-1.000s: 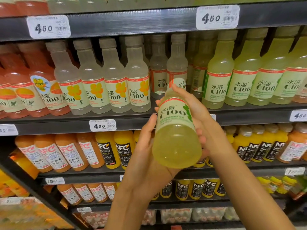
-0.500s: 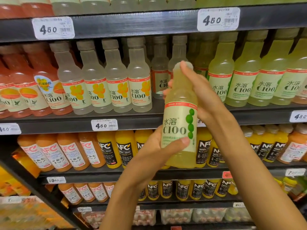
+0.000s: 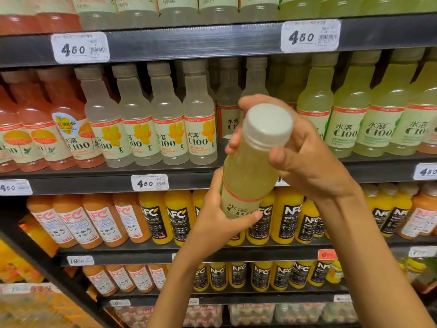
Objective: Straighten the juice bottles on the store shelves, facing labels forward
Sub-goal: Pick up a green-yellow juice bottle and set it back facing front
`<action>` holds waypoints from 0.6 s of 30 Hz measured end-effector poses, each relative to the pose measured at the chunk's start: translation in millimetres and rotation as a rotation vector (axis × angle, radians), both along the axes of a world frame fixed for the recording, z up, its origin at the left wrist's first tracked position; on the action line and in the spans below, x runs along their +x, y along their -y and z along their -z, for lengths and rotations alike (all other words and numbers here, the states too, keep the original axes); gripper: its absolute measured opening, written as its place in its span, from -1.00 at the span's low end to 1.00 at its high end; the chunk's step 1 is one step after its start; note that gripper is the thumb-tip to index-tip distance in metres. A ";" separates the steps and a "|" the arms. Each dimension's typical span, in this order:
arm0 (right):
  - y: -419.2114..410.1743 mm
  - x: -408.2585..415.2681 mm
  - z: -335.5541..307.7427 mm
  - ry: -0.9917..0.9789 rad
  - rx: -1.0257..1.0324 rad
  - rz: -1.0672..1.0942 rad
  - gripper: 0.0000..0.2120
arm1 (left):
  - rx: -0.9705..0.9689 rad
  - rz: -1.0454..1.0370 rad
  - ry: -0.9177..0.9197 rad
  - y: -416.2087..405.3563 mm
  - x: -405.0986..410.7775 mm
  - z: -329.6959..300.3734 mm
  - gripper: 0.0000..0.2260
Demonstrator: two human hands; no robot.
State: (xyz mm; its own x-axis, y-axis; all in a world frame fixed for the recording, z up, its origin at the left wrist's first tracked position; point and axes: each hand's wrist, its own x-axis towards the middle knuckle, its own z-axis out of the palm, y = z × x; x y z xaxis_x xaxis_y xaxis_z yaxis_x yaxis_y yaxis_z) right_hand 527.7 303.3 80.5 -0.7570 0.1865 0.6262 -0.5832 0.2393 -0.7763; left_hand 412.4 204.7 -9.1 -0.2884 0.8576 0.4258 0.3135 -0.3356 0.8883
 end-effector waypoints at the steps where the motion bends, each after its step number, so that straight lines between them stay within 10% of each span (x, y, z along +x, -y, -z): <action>1: 1.5 1.7 0.8 0.001 0.031 -0.016 -0.44 | 0.005 -0.006 -0.011 0.3 -0.5 0.3 -0.38; 18: -12.8 -7.1 7.8 0.107 -0.338 0.087 -0.60 | -0.134 0.187 0.221 12.0 11.3 5.6 -0.43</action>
